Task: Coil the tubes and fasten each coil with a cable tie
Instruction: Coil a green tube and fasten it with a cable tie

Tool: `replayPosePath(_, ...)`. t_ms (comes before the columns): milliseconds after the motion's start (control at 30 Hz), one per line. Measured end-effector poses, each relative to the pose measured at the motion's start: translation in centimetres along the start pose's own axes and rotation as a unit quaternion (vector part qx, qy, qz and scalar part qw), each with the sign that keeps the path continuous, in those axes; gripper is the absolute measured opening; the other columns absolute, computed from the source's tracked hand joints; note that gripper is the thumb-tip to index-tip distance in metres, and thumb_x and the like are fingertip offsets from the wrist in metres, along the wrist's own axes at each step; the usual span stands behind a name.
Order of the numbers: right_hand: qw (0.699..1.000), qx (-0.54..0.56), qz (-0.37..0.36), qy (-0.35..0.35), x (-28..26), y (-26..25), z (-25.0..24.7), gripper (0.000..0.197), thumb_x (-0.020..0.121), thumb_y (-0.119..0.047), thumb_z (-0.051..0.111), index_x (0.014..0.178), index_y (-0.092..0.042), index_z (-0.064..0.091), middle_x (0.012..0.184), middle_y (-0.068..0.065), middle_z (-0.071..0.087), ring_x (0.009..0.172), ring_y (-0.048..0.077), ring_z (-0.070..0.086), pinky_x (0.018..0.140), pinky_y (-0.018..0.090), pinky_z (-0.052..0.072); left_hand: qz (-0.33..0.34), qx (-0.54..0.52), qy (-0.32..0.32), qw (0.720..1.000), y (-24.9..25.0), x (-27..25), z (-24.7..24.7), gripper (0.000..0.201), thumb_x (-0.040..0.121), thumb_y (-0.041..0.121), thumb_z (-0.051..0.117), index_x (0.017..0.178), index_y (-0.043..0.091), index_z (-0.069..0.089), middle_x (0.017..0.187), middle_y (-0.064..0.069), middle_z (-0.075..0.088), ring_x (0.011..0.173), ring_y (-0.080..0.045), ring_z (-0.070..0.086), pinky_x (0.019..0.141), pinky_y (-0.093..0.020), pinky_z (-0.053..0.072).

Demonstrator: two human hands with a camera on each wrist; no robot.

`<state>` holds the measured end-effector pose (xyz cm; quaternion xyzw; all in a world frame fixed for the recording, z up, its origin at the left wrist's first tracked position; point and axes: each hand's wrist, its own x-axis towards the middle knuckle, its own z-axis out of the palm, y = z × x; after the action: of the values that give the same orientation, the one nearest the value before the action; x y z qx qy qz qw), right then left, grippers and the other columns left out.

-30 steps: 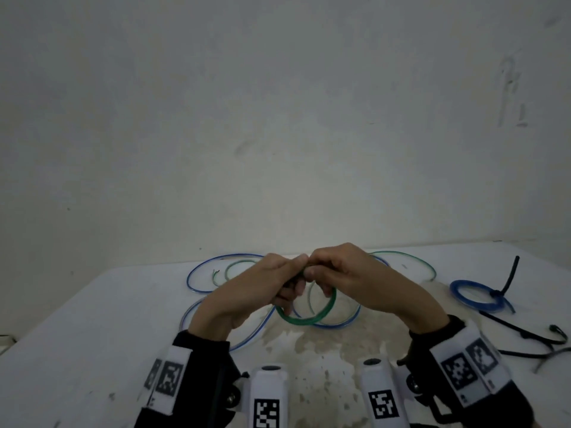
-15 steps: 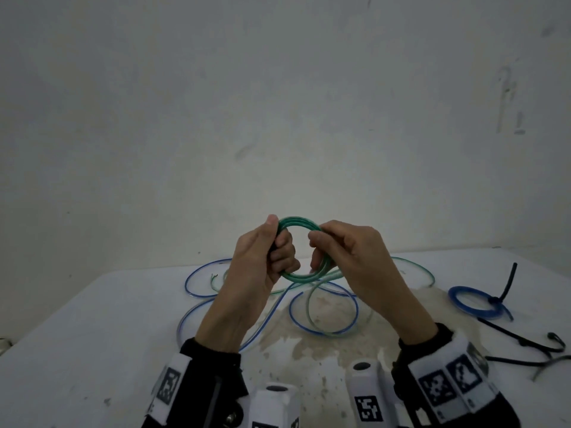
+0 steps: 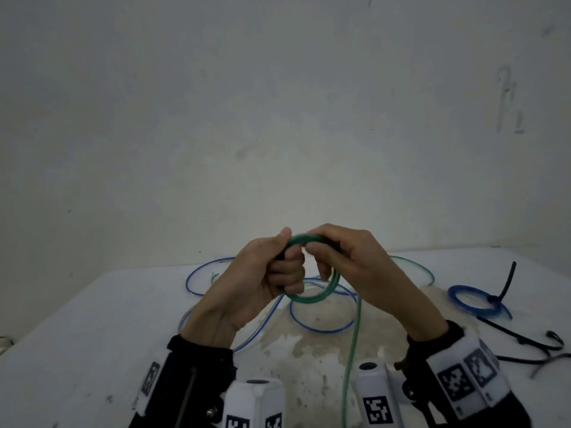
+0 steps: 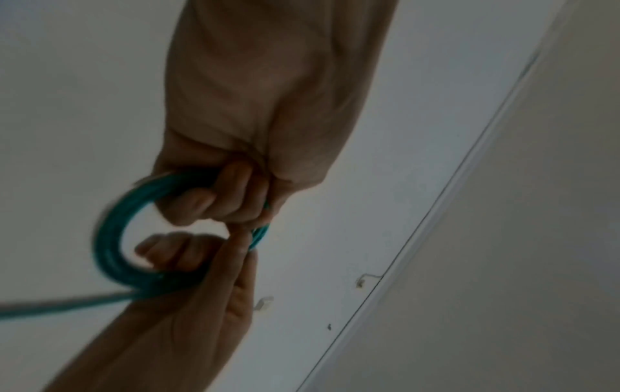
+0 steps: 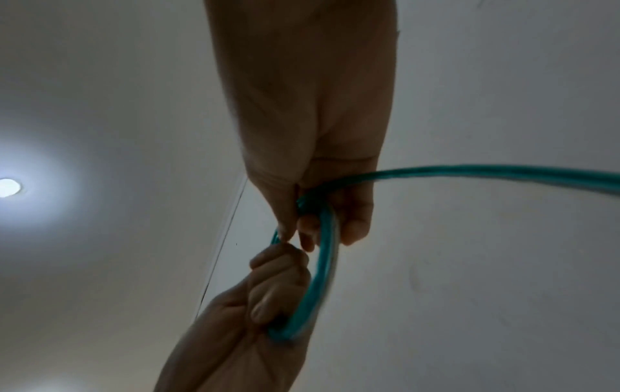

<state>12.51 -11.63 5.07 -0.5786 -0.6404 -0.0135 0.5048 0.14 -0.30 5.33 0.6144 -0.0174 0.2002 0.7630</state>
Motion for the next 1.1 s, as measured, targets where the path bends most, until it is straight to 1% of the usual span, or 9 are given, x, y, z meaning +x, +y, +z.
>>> replayPosePath(67, 0.996, 0.08, 0.024, 0.031, 0.2, 0.1, 0.1, 0.017, 0.092, -0.008, 0.05, 0.088, 0.004, 0.061, 0.058, 0.004, 0.058, 0.055, 0.013, 0.055, 0.059, 0.022, 0.047, 0.039, -0.063, 0.017, 0.997, 0.0, 0.3, 0.1, 0.037, 0.087, 0.035, 0.041, 0.055, 0.017, 0.042, 0.05, 0.008, 0.022, 0.041, -0.006, 0.021, 0.043, -0.019, 0.029)
replayPosePath(233, 0.957, 0.266, 0.104, 0.047, 0.2, -0.1, 1.3, 0.019, 0.094, -0.01, 0.045, 0.089, -0.004, 0.062, 0.067, 0.005, 0.063, 0.065, 0.012, 0.062, 0.067, 0.022, 0.053, 0.133, -0.159, 0.051, 0.977, -0.2, 0.8, 0.3, 0.037, 0.091, 0.034, 0.035, 0.06, 0.015, 0.04, 0.049, 0.007, 0.026, 0.039, -0.005, 0.025, 0.043, -0.018, 0.033)
replayPosePath(367, 0.925, 0.356, 0.114, 0.071, 0.5, 0.4, 2.7, 0.023, 0.096, -0.01, 0.04, 0.088, -0.004, 0.061, 0.072, 0.003, 0.065, 0.072, 0.014, 0.063, 0.071, 0.027, 0.055, 0.199, -0.157, 0.087, 0.964, -0.6, 1.1, -0.4, 0.039, 0.098, 0.032, 0.027, 0.065, 0.015, 0.038, 0.051, 0.007, 0.029, 0.043, -0.006, 0.029, 0.048, -0.019, 0.038)
replayPosePath(633, 0.948, 0.29, 0.06, 0.117, 0.6, 0.9, 2.6, 0.023, 0.098, -0.01, 0.038, 0.086, -0.012, 0.057, 0.066, -0.005, 0.054, 0.065, 0.008, 0.049, 0.06, 0.019, 0.042, 0.206, -0.093, 0.076, 0.971, -1.5, 1.1, 0.0, 0.03, 0.091, 0.031, 0.034, 0.072, 0.01, 0.043, 0.054, 0.005, 0.038, 0.05, -0.01, 0.038, 0.061, -0.024, 0.047)
replayPosePath(733, 0.969, 0.196, 0.045, 0.141, 0.8, 0.9, 2.2, 0.023, 0.098, -0.008, 0.037, 0.081, -0.012, 0.053, 0.062, -0.006, 0.049, 0.058, 0.005, 0.043, 0.055, 0.015, 0.037, 0.188, -0.116, 0.041, 0.974, -1.6, 0.9, 0.3, 0.035, 0.093, 0.027, 0.033, 0.069, 0.01, 0.05, 0.055, 0.001, 0.041, 0.052, -0.013, 0.041, 0.066, -0.027, 0.05)
replayPosePath(833, 0.987, 0.083, 0.015, 0.134, 0.7, 0.8, 1.0, 0.02, 0.094, -0.017, 0.037, 0.08, -0.011, 0.051, 0.063, -0.003, 0.044, 0.056, 0.003, 0.04, 0.055, 0.013, 0.034, 0.136, -0.106, 0.006, 0.985, -1.2, 0.4, 0.6, 0.039, 0.091, 0.031, 0.034, 0.068, 0.008, 0.055, 0.054, -0.002, 0.043, 0.052, -0.017, 0.044, 0.073, -0.033, 0.051)
replayPosePath(933, 0.996, 0.008, 0.015, 0.09, 0.5, 0.5, 0.4, 0.021, 0.096, -0.016, 0.037, 0.079, -0.015, 0.05, 0.063, -0.005, 0.044, 0.056, 0.004, 0.039, 0.055, 0.013, 0.033, 0.113, -0.065, 0.029, 0.991, -0.7, 0.5, 0.7, 0.045, 0.087, 0.045, 0.037, 0.065, 0.009, 0.052, 0.05, 0.002, 0.03, 0.044, -0.014, 0.033, 0.064, -0.028, 0.049)
replayPosePath(1033, 0.994, 0.079, 0.066, 0.033, 0.3, -0.1, 0.1, 0.025, 0.098, -0.009, 0.038, 0.079, -0.014, 0.053, 0.062, -0.004, 0.047, 0.061, 0.013, 0.037, 0.056, 0.017, 0.032, 0.122, -0.024, 0.053, 0.991, -0.4, 0.5, 0.4, 0.039, 0.087, 0.04, 0.042, 0.056, 0.016, 0.045, 0.049, 0.006, 0.022, 0.042, -0.01, 0.022, 0.049, -0.023, 0.039)
replayPosePath(1100, 0.987, 0.132, 0.09, 0.013, 0.1, -0.4, 0.0, 0.027, 0.098, -0.012, 0.036, 0.079, -0.012, 0.055, 0.064, -0.004, 0.05, 0.061, 0.011, 0.039, 0.057, 0.018, 0.033, 0.118, -0.006, 0.061, 0.991, -0.2, 0.3, 0.2, 0.038, 0.087, 0.039, 0.042, 0.056, 0.017, 0.038, 0.049, 0.006, 0.019, 0.042, -0.01, 0.018, 0.045, -0.022, 0.031)
